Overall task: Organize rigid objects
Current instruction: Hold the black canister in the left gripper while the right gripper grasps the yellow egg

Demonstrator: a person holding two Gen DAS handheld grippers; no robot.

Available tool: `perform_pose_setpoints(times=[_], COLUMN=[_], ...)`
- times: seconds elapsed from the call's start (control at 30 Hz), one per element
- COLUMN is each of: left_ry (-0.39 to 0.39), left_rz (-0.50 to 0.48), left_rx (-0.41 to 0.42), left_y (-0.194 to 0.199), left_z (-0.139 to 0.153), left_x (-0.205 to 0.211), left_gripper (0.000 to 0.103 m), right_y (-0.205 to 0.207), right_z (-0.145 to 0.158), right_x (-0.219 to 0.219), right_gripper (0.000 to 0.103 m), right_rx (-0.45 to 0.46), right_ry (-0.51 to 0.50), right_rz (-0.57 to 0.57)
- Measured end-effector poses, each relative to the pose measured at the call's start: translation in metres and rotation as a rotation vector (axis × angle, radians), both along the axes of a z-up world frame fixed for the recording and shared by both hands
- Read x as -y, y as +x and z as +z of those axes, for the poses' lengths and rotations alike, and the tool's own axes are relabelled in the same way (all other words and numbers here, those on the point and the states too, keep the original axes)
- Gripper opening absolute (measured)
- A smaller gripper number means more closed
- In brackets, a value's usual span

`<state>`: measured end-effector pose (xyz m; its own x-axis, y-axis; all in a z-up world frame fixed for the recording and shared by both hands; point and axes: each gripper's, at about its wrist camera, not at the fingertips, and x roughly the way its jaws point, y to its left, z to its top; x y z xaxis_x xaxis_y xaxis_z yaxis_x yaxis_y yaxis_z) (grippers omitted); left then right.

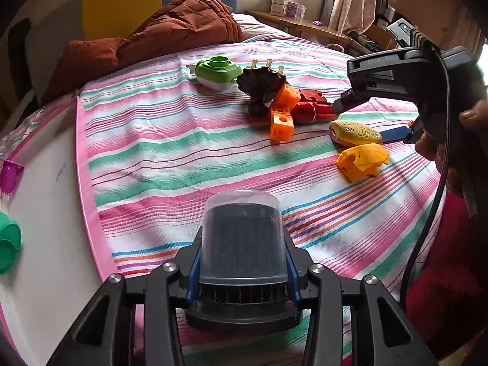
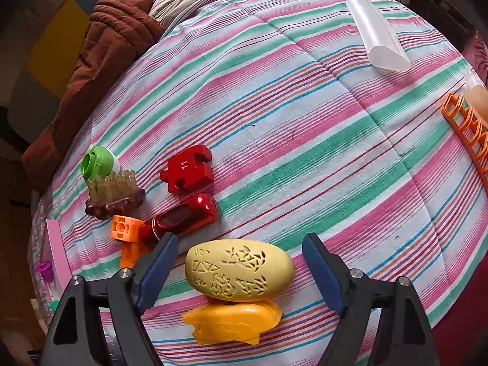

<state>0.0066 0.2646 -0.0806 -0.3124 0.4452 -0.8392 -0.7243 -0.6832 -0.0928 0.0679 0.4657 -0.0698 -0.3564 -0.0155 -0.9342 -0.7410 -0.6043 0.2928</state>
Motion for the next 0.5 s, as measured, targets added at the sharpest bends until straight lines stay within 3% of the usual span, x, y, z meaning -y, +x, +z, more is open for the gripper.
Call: perform_pose_setpoints(times=[0.27, 0.3, 0.5], left_ry=[0.008, 0.009, 0.02], left_rz=[-0.009, -0.009, -0.005], left_rx=[-0.012, -0.013, -0.011], left_y=[0.004, 0.003, 0.003], left_z=[0.0, 0.0, 0.0], left_x=[0.001, 0.001, 0.002], left_gripper=[0.044, 0.044, 0.044], right_y=[-0.009, -0.012, -0.021], right_z=[-0.006, -0.006, -0.009], right_x=[0.025, 0.029, 0.038], right_gripper=[0.087, 0.078, 0.077], right_rx=[0.065, 0.082, 0.111], right_ry=[0.074, 0.105, 0.183], right_rz=[0.1, 0.122, 0.179])
